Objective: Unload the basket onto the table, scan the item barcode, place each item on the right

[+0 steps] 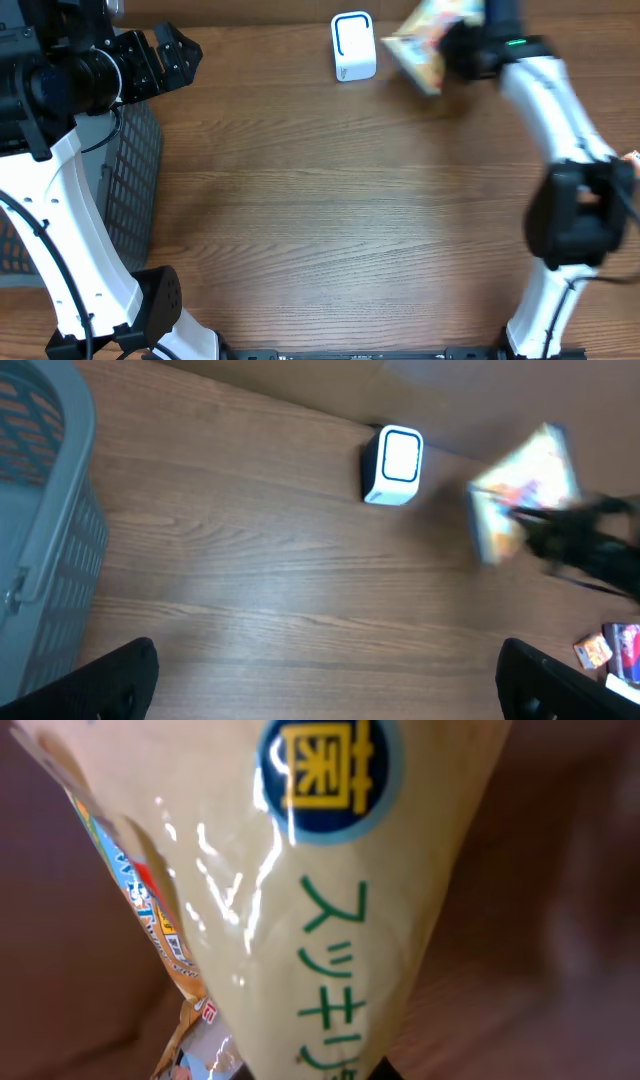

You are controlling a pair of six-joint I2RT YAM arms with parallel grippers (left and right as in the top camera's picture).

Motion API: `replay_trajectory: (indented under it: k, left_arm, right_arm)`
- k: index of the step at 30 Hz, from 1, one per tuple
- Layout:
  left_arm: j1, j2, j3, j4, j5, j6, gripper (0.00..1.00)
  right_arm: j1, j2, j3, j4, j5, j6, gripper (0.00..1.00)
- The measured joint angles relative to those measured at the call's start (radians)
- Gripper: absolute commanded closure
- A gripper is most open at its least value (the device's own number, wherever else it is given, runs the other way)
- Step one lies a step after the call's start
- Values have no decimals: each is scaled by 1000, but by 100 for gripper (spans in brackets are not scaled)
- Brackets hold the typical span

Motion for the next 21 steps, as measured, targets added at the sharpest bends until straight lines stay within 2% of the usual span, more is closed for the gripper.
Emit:
replay_trajectory:
  k: [6, 10, 15, 19, 21]
  left_arm:
    - [0, 0, 0, 0, 0, 0, 0]
    - [0, 0, 0, 0, 0, 0, 0]
    - [0, 0, 0, 0, 0, 0, 0]
    - [0, 0, 0, 0, 0, 0, 0]
    - [0, 0, 0, 0, 0, 0, 0]
  right_arm:
    - [-353, -89, 28, -270, 111, -63, 96]
    - [-510, -78, 27, -306, 163, -178, 96]
    - [-596, -20, 27, -260, 174, -312, 96]
    - [-607, 54, 25, -208, 179, -378, 95]
    - [-605, 87, 24, -184, 179, -397, 81]
